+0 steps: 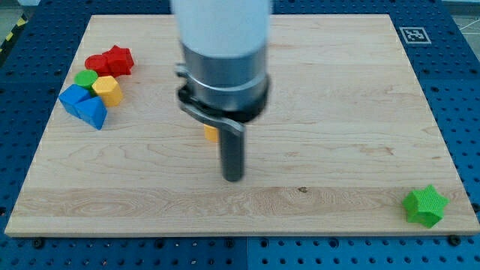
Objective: Push the yellow heart up and left
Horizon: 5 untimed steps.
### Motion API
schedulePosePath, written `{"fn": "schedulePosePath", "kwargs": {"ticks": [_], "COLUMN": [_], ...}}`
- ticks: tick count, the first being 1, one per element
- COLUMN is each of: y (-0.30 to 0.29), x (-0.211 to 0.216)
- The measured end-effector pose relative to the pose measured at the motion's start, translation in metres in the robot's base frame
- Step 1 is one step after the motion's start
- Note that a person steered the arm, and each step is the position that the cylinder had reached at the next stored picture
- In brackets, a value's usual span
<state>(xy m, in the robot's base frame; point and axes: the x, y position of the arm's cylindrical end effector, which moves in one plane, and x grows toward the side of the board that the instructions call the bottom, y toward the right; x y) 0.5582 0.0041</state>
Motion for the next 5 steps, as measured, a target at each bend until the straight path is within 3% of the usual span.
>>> {"fn": "schedulePosePath", "kwargs": {"ticks": [1, 5], "y": [0.019, -0.106], "x": [0.000, -0.033]}}
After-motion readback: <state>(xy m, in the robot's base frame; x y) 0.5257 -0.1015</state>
